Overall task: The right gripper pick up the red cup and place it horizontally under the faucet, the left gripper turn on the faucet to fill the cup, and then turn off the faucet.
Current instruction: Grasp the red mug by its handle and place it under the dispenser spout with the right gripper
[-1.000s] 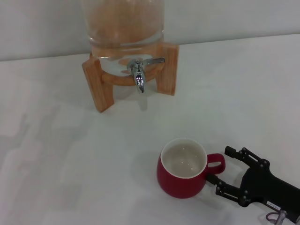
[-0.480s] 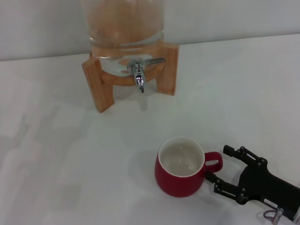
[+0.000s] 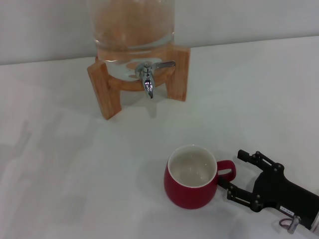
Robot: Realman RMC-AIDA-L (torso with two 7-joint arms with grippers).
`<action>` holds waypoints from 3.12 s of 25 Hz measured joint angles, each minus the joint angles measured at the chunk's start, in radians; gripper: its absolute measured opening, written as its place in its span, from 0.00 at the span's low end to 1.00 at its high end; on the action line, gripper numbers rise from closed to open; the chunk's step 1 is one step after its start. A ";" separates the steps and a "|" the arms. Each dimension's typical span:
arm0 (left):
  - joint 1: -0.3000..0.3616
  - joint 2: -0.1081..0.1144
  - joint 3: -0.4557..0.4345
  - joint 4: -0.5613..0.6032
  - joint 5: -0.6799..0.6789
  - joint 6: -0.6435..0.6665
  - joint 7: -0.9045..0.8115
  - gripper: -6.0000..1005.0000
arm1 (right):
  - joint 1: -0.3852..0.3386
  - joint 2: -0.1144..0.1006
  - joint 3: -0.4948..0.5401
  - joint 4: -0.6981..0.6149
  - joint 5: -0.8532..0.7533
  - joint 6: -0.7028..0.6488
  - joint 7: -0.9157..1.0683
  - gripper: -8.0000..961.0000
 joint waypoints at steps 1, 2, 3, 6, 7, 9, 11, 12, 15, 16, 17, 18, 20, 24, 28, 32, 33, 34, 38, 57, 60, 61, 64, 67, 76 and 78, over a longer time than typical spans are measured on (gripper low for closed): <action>0.000 0.000 0.000 0.000 0.000 0.000 0.000 0.88 | 0.002 0.000 0.002 0.000 0.000 0.004 0.000 0.84; 0.000 0.000 0.000 0.000 0.000 0.000 0.000 0.88 | 0.003 0.000 0.004 0.000 0.000 0.006 0.000 0.83; 0.000 0.000 0.000 0.000 0.000 0.000 0.000 0.88 | 0.004 0.000 0.006 0.000 0.000 0.009 0.000 0.83; 0.000 0.000 0.000 0.000 0.000 0.000 0.000 0.88 | 0.007 0.000 0.014 -0.001 0.000 0.016 0.000 0.83; 0.000 0.000 0.000 0.000 0.000 0.000 0.000 0.88 | 0.008 0.000 0.019 -0.002 0.000 0.020 0.000 0.83; 0.000 0.000 0.000 0.000 0.000 0.000 0.000 0.88 | 0.009 0.000 0.023 -0.002 0.000 0.023 0.000 0.82; 0.000 0.000 0.000 0.000 0.000 0.000 0.000 0.88 | 0.009 0.000 0.025 -0.002 0.000 0.026 0.000 0.82; 0.000 0.000 0.000 0.000 0.000 0.000 0.000 0.88 | 0.009 0.000 0.026 -0.002 0.000 0.027 0.000 0.82; 0.000 0.000 0.000 0.000 0.000 0.000 0.000 0.88 | 0.010 0.000 0.026 -0.002 0.000 0.029 0.000 0.82; 0.000 0.000 0.000 0.001 0.000 0.000 0.000 0.88 | 0.011 0.000 0.026 -0.002 0.000 0.030 0.000 0.81; 0.000 0.000 0.000 0.001 0.000 0.000 0.000 0.88 | 0.011 0.000 0.026 -0.002 0.000 0.030 0.000 0.81; 0.000 0.000 0.000 0.001 0.000 0.000 0.000 0.88 | 0.012 0.000 0.025 -0.002 0.000 0.031 0.000 0.81; 0.000 0.000 0.000 0.002 0.000 0.000 0.000 0.88 | 0.013 0.000 0.025 -0.003 0.001 0.033 0.000 0.81; 0.000 0.000 0.000 0.002 0.000 0.000 0.000 0.88 | 0.019 0.001 0.025 -0.013 0.002 0.050 0.000 0.80; -0.002 0.000 0.000 0.003 0.000 0.000 0.000 0.88 | 0.024 0.001 0.025 -0.019 0.002 0.057 0.000 0.80; -0.002 0.000 0.000 0.003 0.000 0.000 0.000 0.88 | 0.027 0.002 0.025 -0.025 0.002 0.057 0.000 0.79; -0.002 0.000 0.000 0.003 0.000 0.000 0.000 0.88 | 0.028 0.002 0.025 -0.025 0.002 0.057 0.000 0.79; -0.002 0.000 0.000 0.003 0.000 0.000 0.000 0.88 | 0.028 0.002 0.025 -0.025 0.002 0.057 -0.001 0.79; -0.002 0.000 0.000 0.003 0.000 0.000 0.000 0.88 | 0.029 0.002 0.029 -0.025 0.002 0.057 -0.001 0.78; -0.002 0.000 0.000 0.003 0.000 0.000 0.000 0.88 | 0.034 0.002 0.052 -0.026 0.013 0.073 -0.002 0.75; -0.002 0.000 0.000 0.004 0.000 0.000 0.000 0.88 | 0.038 0.001 0.053 -0.028 0.013 0.078 -0.002 0.75; -0.002 0.000 0.000 0.004 0.000 0.000 0.000 0.88 | 0.039 0.001 0.053 -0.029 0.014 0.080 -0.002 0.75; -0.002 0.000 0.000 0.004 0.000 0.000 0.000 0.88 | 0.040 0.001 0.057 -0.034 0.014 0.084 -0.002 0.74; -0.002 0.000 0.000 0.004 0.000 -0.001 0.000 0.88 | 0.041 0.002 0.070 -0.040 0.014 0.091 -0.012 0.74; -0.002 0.000 0.000 0.006 0.000 -0.002 0.000 0.88 | 0.041 0.001 0.075 -0.042 0.013 0.095 -0.017 0.73; -0.002 0.000 0.000 0.006 0.000 -0.001 0.000 0.88 | 0.041 0.001 0.075 -0.042 0.013 0.095 -0.017 0.72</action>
